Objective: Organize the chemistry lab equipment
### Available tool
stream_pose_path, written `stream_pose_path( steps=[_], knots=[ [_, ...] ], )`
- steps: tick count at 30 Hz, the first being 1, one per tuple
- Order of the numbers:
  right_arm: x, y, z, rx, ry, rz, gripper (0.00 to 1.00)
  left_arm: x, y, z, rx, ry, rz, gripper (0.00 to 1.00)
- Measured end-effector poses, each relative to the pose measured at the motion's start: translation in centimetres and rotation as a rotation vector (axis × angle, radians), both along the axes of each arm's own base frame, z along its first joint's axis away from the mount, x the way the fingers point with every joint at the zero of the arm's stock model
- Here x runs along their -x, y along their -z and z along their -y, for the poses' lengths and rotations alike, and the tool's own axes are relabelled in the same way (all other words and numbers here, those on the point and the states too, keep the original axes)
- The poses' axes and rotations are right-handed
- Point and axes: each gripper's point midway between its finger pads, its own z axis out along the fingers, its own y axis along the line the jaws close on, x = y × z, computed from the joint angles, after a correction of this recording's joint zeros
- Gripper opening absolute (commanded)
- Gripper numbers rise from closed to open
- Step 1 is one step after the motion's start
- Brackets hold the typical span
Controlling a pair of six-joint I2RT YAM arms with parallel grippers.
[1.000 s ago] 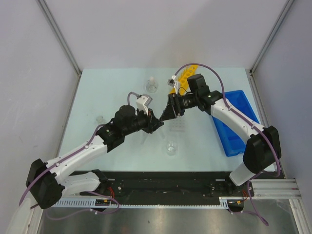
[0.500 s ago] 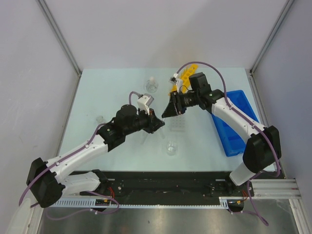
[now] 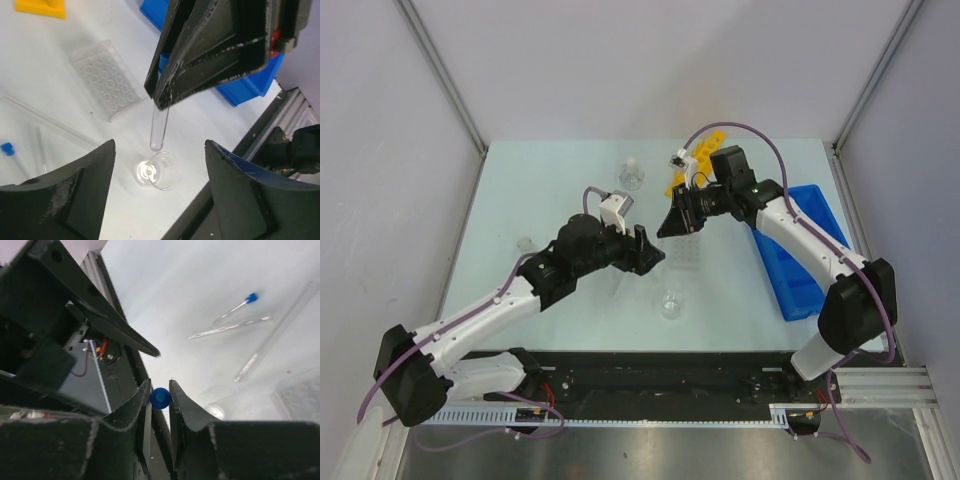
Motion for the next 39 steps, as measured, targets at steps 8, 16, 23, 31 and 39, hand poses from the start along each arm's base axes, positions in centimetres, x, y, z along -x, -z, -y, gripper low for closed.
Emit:
stream_pose_path(
  steps=[8, 16, 23, 31, 39],
  knots=[
    [-4.9, 2.1, 3.8, 0.131, 0.132, 0.151, 0.17, -0.4, -3.4, -4.0, 0.023, -0.145, 0.102, 0.98],
    [-11.6, 5.8, 7.3, 0.314, 0.234, 0.363, 0.18, 0.0, -0.3, -9.2, -0.038, -0.269, 0.074, 0.99],
    [-14.9, 8.6, 7.3, 0.368, 0.241, 0.461, 0.18, 1.1, 2.3, -10.6, -0.081, -0.294, 0.02, 0.99],
    [-16.5, 10.8, 6.6, 0.376, 0.242, 0.482, 0.19, 1.3, 2.5, -11.0, -0.087, -0.303, 0.013, 0.99],
    [-16.9, 12.0, 5.8, 0.372, 0.233, 0.482, 0.19, 1.5, 3.3, -11.2, -0.102, -0.308, -0.001, 0.99]
  ],
)
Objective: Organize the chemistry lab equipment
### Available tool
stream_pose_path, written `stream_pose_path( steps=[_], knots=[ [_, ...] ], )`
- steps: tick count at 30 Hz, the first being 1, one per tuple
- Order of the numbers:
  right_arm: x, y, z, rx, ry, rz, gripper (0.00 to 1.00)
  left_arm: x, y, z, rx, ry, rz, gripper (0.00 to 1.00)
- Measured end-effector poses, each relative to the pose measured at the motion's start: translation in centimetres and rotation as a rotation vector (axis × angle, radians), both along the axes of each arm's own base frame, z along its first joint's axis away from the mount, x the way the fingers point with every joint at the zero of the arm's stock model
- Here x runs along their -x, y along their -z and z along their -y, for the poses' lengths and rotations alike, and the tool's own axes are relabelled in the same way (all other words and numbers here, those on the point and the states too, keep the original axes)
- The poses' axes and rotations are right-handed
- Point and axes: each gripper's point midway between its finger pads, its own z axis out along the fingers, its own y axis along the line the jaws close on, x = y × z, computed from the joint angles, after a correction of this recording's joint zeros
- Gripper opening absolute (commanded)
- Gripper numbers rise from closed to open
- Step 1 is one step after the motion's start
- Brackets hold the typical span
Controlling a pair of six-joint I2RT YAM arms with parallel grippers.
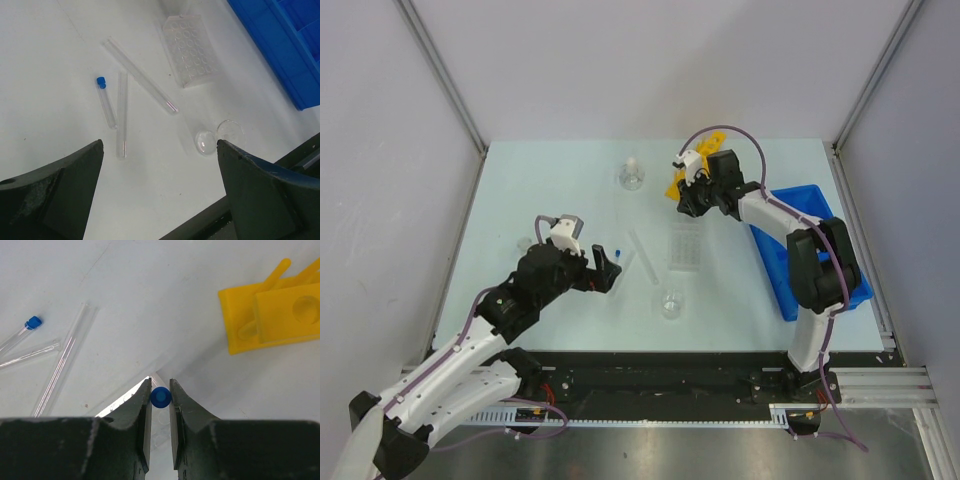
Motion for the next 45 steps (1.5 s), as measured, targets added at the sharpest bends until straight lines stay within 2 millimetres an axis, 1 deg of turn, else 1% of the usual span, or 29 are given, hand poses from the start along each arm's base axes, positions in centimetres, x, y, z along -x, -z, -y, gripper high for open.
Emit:
stream_pose_path(
  steps=[3, 9, 20, 25, 33, 40, 45],
  knots=[
    [0.0, 0.5, 0.0, 0.003, -0.002, -0.01, 0.19, 0.0, 0.1, -0.1, -0.002, -0.001, -0.002, 0.99],
    [0.0, 0.6, -0.1, 0.002, -0.002, -0.008, 0.2, 0.1, 0.5, -0.2, -0.006, -0.004, -0.009, 0.99],
    [0.2, 0.6, -0.2, -0.01, -0.009, -0.003, 0.2, 0.0, 0.4, -0.3, -0.002, -0.009, -0.005, 0.99],
    [0.7, 0.9, 0.1, -0.012, -0.007, -0.026, 0.2, 0.0, 0.4, -0.4, -0.001, -0.011, -0.005, 0.99],
    [1.2, 0.0, 0.2, -0.029, -0.016, -0.027, 0.2, 0.1, 0.5, -0.5, 0.0, -0.012, -0.004, 0.99],
    [1.9, 0.8, 0.3, -0.021, -0.023, -0.054, 0.2, 0.3, 0.4, -0.6, 0.008, -0.015, -0.001, 0.99],
    [1.8, 0.8, 0.3, -0.021, -0.023, -0.053, 0.21, 0.3, 0.3, -0.6, 0.012, -0.016, 0.0, 0.99]
  ],
)
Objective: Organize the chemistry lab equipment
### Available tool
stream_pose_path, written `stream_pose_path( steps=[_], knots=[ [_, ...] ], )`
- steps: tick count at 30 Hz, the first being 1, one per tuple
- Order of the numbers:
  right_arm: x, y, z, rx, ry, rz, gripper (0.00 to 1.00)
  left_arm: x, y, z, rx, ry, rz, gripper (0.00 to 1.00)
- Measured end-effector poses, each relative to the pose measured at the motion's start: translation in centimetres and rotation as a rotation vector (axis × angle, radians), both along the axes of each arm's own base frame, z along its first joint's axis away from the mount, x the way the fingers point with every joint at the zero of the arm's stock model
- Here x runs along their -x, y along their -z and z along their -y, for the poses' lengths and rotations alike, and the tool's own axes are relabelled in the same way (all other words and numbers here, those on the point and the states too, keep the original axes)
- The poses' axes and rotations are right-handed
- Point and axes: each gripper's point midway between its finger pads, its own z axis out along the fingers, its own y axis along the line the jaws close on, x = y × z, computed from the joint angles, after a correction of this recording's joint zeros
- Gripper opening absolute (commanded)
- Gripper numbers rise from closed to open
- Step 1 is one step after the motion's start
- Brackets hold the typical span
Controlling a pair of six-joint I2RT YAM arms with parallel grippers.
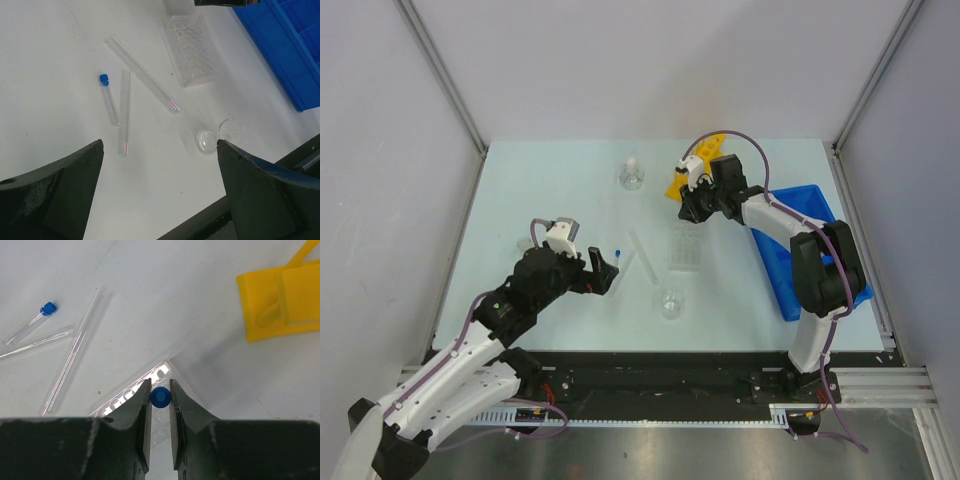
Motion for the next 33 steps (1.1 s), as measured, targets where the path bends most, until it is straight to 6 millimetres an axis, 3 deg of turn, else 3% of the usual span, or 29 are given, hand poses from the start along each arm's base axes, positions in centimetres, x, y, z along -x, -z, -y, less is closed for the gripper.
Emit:
stream_pose_path(
  steps=[16, 33],
  knots=[
    [-0.5, 0.0, 0.0, 0.002, 0.01, 0.017, 0.22, 0.1, -0.1, 0.1, 0.004, 0.006, 0.0, 0.99],
    [-0.8, 2.2, 0.4, 0.041, 0.019, -0.006, 0.27, 0.1, 0.0, 0.1, 0.003, 0.007, -0.002, 0.99]
  ],
)
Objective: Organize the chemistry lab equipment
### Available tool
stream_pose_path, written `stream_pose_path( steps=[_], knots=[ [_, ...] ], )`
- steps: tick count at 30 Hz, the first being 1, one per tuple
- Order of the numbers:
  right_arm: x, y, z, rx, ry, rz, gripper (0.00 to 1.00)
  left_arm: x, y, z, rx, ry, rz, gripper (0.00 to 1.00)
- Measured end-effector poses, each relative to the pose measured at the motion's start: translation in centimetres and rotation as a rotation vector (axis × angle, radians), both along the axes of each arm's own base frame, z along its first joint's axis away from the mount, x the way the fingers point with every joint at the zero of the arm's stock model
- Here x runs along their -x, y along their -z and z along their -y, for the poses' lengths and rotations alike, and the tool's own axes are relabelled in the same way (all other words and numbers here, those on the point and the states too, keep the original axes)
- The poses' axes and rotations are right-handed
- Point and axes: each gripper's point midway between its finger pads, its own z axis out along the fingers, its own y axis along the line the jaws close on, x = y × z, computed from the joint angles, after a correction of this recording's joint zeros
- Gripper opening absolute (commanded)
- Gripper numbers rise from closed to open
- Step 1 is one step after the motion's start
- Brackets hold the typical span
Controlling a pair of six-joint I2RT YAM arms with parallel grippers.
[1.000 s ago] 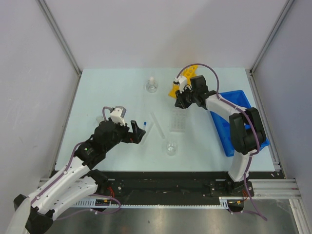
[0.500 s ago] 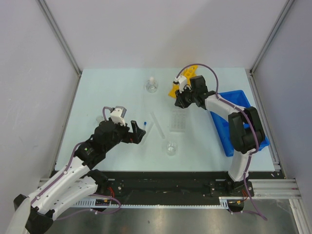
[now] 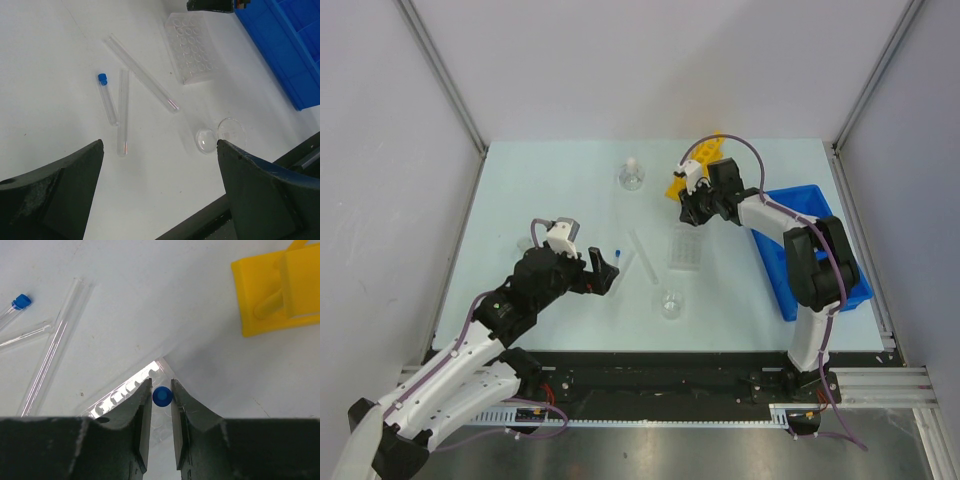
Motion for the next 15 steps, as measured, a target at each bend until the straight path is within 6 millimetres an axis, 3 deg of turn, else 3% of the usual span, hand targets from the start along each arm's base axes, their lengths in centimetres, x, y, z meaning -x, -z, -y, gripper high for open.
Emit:
stream_pose_path(
  steps=[15],
  knots=[
    [0.96, 0.82, 0.49, 0.037, -0.029, -0.029, 0.31, 0.03, 0.08, 0.01, 0.0, 0.001, -0.002, 0.99]
  ],
)
